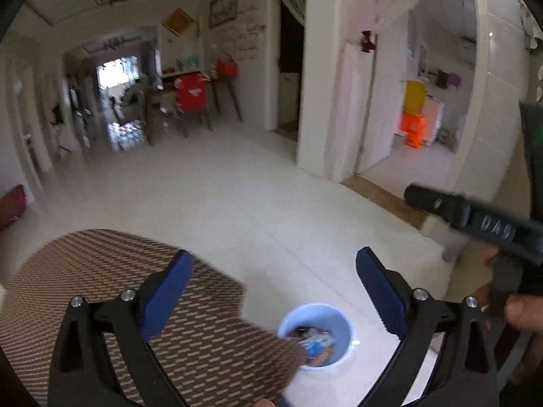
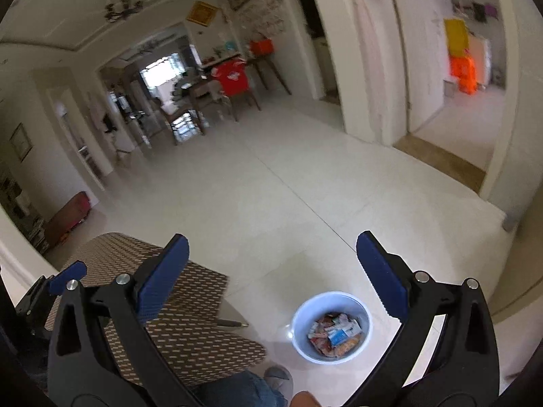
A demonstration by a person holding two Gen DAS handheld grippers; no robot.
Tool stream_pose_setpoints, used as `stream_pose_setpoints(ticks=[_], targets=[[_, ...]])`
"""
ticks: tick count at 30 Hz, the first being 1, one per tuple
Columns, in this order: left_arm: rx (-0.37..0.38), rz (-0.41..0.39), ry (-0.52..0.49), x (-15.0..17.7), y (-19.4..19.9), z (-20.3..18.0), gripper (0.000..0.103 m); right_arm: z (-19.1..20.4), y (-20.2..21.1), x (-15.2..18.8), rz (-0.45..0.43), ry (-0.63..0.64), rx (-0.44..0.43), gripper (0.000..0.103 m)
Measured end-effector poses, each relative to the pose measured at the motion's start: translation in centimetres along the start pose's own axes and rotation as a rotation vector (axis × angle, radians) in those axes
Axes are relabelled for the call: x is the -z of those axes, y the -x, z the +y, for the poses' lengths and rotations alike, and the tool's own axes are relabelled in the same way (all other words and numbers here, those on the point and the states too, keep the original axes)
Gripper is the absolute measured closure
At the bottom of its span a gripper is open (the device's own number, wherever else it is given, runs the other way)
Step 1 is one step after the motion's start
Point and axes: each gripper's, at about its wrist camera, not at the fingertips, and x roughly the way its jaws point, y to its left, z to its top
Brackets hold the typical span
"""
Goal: Collect trash
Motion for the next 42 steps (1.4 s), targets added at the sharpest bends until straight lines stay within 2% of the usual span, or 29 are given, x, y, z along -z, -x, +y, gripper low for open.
stream_pose_setpoints(ticks=[4,8,14,20,24,28,34,42], targets=[[-0.120,-0.008,0.046,0.8,3.9,4.0,0.007,4.4,1.1,-0.3,-0.012,0.051,-0.055,0.006],[-0.205,-0.028,0.125,1.6,8.2,8.3,0.007,9.1,1.9,0.0,-0.015,0.108,-0.112,0.006],[-0.392,-0.092,0.222,2.5,16.0,14.3,0.007,17.4,3.5,0.4,-0.017,0.192,-0.203,0.006],[-0.530,-0.170,0.294,2.5,23.0,18.6,0.006,24.5,5.9,0.9,-0.042,0.276,-0.246,0.006],[-0.564,-0.218,0.324,2.4,26.7,20.1,0.005,28.1,8.2,0.9,-0.093,0.314,-0.282,0.006],[-0.586,-0.267,0.334,2.0,29.7,20.5,0.005,29.6,10.6,0.6,-0.146,0.337,-0.280,0.006],[-0.567,-0.308,0.321,1.9,31.8,19.0,0.005,28.9,14.4,0.9,-0.223,0.337,-0.223,0.006],[-0.531,-0.327,0.285,0.8,31.8,15.7,0.005,26.8,17.9,1.8,-0.292,0.326,-0.131,0.006]])
